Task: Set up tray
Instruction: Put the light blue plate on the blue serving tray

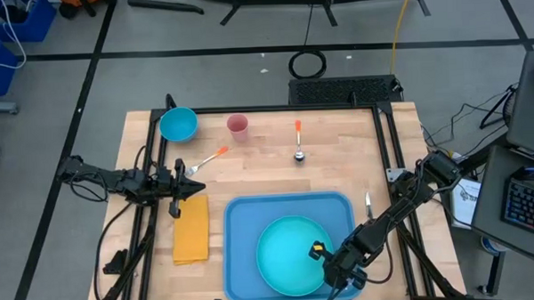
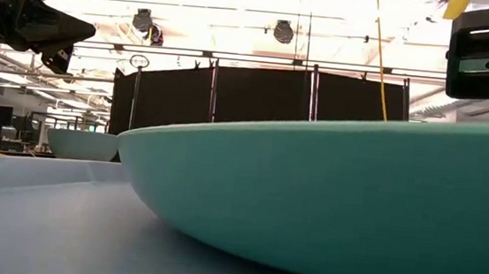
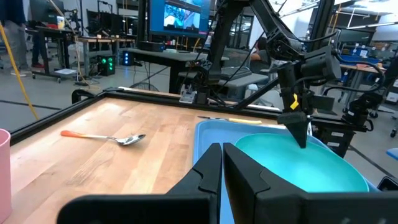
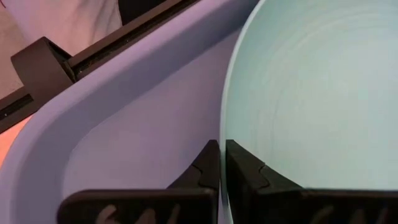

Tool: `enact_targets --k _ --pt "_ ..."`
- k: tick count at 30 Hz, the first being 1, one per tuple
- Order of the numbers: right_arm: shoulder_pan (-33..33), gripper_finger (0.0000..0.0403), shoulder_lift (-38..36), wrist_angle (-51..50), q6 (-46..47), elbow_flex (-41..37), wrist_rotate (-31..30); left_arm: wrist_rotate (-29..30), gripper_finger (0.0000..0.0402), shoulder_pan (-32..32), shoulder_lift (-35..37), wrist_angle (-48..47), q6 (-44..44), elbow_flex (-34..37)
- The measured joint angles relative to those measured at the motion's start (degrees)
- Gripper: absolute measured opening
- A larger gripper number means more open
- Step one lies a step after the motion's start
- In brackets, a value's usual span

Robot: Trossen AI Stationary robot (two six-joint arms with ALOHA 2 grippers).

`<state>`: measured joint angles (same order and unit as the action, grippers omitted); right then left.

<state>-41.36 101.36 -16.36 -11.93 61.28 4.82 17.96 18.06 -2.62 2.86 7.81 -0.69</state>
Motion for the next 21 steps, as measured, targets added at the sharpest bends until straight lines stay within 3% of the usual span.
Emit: enact_targets --k 21 --pt "0.0 0.0004 0.0 -1.64 4.02 0.0 1.14 0.0 0.0021 -0.02 -0.01 0.0 -0.02 0.04"
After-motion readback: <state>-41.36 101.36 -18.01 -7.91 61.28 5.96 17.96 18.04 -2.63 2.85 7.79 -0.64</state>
